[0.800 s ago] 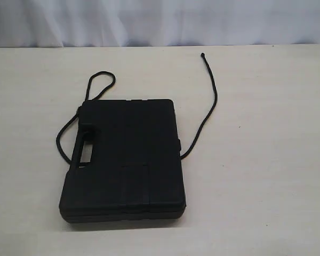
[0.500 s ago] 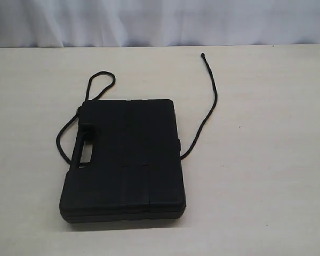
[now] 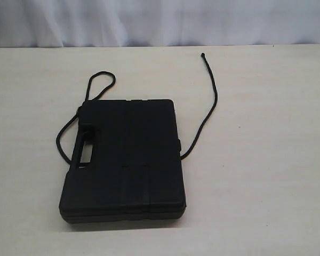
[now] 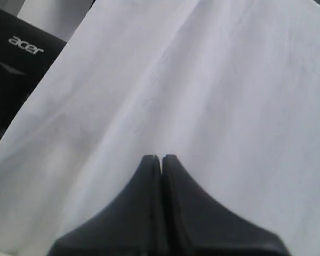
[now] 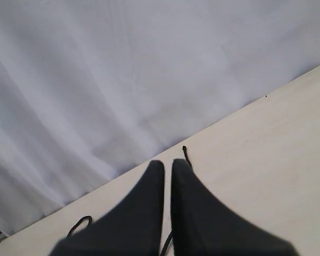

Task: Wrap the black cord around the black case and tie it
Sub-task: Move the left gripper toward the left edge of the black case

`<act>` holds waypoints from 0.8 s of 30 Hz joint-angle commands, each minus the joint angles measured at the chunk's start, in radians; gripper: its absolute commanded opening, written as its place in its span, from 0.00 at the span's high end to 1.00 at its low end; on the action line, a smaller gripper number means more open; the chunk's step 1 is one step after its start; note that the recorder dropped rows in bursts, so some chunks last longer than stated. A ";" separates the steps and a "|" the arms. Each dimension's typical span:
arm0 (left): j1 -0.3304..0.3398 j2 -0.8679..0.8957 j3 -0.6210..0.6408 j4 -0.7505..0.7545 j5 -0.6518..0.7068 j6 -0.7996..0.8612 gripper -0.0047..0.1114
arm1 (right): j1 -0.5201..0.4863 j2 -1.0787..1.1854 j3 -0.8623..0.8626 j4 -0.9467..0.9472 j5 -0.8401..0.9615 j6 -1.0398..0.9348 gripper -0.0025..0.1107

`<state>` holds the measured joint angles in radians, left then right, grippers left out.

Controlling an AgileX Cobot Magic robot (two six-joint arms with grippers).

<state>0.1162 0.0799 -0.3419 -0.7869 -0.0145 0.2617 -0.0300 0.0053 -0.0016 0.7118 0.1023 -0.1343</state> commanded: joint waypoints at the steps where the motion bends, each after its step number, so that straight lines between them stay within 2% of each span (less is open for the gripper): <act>1: -0.005 0.204 -0.175 0.002 -0.076 -0.035 0.96 | -0.003 -0.005 0.002 0.002 -0.014 0.000 0.94; 5: -0.005 0.526 -0.380 0.017 -0.056 -0.030 0.96 | -0.003 -0.005 0.002 0.002 -0.014 0.000 0.94; 7: -0.005 0.642 -0.451 0.040 0.034 -0.027 0.96 | -0.003 -0.005 0.002 0.002 -0.014 0.000 0.94; 11: -0.015 0.830 -0.549 0.182 0.243 0.050 0.96 | -0.003 -0.005 0.002 0.002 -0.001 0.000 0.94; 16: -0.015 1.044 -0.617 0.184 0.487 0.152 0.96 | -0.003 -0.005 0.002 0.002 -0.001 0.000 0.94; 22: -0.015 1.313 -0.780 0.174 0.992 0.267 0.96 | -0.003 -0.005 0.002 0.002 -0.001 0.000 0.94; 24: -0.015 1.373 -0.792 0.170 1.038 0.267 0.96 | -0.003 -0.005 0.002 0.002 0.001 0.000 0.94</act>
<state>0.1054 1.3749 -1.1017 -0.6069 0.9087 0.5100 -0.0300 0.0053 -0.0016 0.7118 0.0954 -0.1343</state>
